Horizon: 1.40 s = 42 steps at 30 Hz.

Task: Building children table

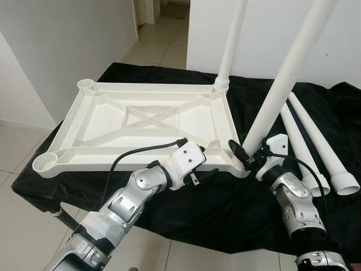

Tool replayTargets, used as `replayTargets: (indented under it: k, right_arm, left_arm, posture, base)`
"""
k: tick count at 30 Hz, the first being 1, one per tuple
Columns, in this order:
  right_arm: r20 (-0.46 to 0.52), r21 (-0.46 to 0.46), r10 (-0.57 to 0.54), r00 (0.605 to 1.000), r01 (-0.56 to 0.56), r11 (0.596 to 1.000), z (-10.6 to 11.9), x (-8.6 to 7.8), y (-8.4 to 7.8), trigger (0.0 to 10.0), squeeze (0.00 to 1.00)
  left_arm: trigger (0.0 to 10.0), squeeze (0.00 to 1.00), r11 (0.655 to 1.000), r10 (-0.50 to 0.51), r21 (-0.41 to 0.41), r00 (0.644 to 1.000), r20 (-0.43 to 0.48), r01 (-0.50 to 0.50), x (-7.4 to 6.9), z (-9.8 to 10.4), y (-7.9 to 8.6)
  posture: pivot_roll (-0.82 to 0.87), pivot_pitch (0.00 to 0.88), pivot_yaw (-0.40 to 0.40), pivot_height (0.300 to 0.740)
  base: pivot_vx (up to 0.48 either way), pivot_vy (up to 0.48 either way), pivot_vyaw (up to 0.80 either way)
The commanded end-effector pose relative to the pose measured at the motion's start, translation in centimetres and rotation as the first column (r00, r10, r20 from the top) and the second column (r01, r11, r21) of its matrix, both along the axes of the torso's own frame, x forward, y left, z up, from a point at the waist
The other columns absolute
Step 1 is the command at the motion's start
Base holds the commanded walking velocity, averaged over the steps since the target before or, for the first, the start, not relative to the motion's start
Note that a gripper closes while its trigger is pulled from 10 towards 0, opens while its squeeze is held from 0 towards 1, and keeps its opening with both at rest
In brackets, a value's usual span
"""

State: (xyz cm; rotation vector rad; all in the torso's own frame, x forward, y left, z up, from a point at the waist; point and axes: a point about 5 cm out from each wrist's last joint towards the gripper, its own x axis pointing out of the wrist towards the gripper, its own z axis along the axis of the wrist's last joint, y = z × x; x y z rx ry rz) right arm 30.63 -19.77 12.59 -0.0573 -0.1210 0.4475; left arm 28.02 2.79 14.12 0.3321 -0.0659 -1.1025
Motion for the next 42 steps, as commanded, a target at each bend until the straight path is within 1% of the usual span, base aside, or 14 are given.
replayTargets:
  k: [1,3,7,10,11,12,13,14,16,30,31,33,34,42]
  right_arm:
    - [-0.041,-0.009,-0.057,0.998,0.056,0.998,-0.7,0.0,0.0,10.0,0.0]
    - [-0.029,-0.023,-0.169,0.985,0.168,0.986,-0.4,0.0,0.1,10.0,0.0]
    - [-0.028,-0.021,-0.217,0.976,0.216,0.976,-0.4,-0.1,0.2,10.0,0.0]
    - [-0.069,0.014,-0.373,0.925,0.375,0.927,-0.7,-0.2,0.2,10.0,0.0]
    - [-0.089,0.009,-0.479,0.873,0.482,0.876,-1.1,-0.5,0.1,10.0,0.0]
    - [-0.089,0.009,-0.479,0.873,0.482,0.876,-1.1,-0.5,0.1,10.0,0.0]
    - [-0.113,-0.013,-0.6,0.792,0.603,0.798,-1.6,-0.8,0.0,10.0,0.0]
    - [-0.113,-0.013,-0.6,0.792,0.603,0.798,-1.6,-0.8,0.0,10.0,0.0]
    - [-0.18,-0.023,-0.744,0.644,0.753,0.658,-2.9,-1.5,0.1,10.0,0.0]
    - [-0.199,0.028,-0.718,0.668,0.736,0.677,-2.3,-1.1,2.3,10.0,0.0]
    - [-0.194,0.026,-0.73,0.656,0.747,0.664,-2.2,-1.1,2.4,10.0,0.4]
    - [-0.188,0.03,-0.734,0.652,0.751,0.659,-2.1,-1.1,2.3,10.0,0.4]
    - [-0.18,0.041,-0.73,0.659,0.747,0.664,-1.9,-1.1,2.3,10.0,1.0]
    - [-0.142,0.084,-0.699,0.701,0.712,0.697,-1.2,-1.0,1.8,10.0,1.0]
  left_arm:
    - [10.0,0.0,0.997,-0.076,0.024,0.997,-0.008,0.077,-0.1,0.0,-0.1]
    - [10.0,0.0,0.997,-0.071,0.021,0.997,-0.008,0.071,-0.1,0.0,-0.1]
    - [10.0,0.0,0.997,-0.068,0.019,0.998,-0.008,0.068,-0.1,-0.1,-0.1]
    - [10.0,0.0,0.998,-0.059,0.012,0.998,-0.007,0.059,0.0,0.0,-0.1]
    - [10.0,0.0,0.998,-0.057,0.008,0.998,-0.007,0.057,0.0,0.0,-0.2]
    - [10.0,0.0,0.998,-0.057,0.008,0.998,-0.007,0.057,0.0,0.0,-0.2]
    - [10.0,0.0,0.998,-0.056,0.007,0.998,-0.008,0.057,-0.1,0.0,-0.2]
    - [10.0,0.0,0.998,-0.056,0.007,0.998,-0.008,0.057,-0.1,0.0,-0.2]
    - [10.0,0.0,0.998,-0.058,0.006,0.998,-0.01,0.058,-0.2,-0.1,-0.3]
    - [10.0,0.0,0.998,-0.057,0.005,0.998,-0.014,0.057,-0.2,-0.1,-0.2]
    - [10.0,0.0,0.998,-0.056,0.003,0.998,-0.014,0.056,-0.3,-0.1,-0.2]
    - [10.0,0.0,0.998,-0.057,0.002,0.998,-0.015,0.057,-0.4,-0.1,-0.3]
    - [10.0,0.0,0.998,-0.057,0.003,0.998,-0.015,0.057,-0.4,-0.1,-0.2]
    - [10.0,0.0,0.998,-0.057,0.006,0.998,-0.016,0.057,-0.4,-0.1,-0.2]
  posture:
    - [-0.05,0.0,-0.019,0.74]
    - [-0.05,0.0,-0.029,0.74]
    - [-0.05,0.0,-0.029,0.74]
    - [-0.05,0.0,-0.04,0.74]
    - [-0.05,0.0,-0.04,0.74]
    - [-0.05,0.0,-0.04,0.74]
    - [-0.05,0.0,-0.04,0.74]
    - [-0.05,0.0,-0.04,0.74]
    - [-0.05,0.0,-0.04,0.74]
    - [-0.05,0.0,-0.039,0.74]
    - [-0.05,0.0,-0.039,0.74]
    - [-0.05,0.0,-0.039,0.74]
    - [-0.05,0.0,-0.038,0.74]
    - [-0.05,0.0,-0.029,0.74]
  base:
    - [0.0,0.0,0.0]
    - [0.0,0.0,0.0]
    - [0.0,0.0,0.0]
    - [0.0,0.0,0.0]
    - [0.0,0.0,0.0]
    - [0.0,0.0,0.0]
    - [0.0,0.0,0.0]
    - [0.0,0.0,0.0]
    - [0.0,0.0,0.0]
    - [0.0,0.0,0.0]
    - [0.0,0.0,0.0]
    - [0.0,0.0,0.0]
    - [0.0,0.0,0.0]
    - [0.0,0.0,0.0]
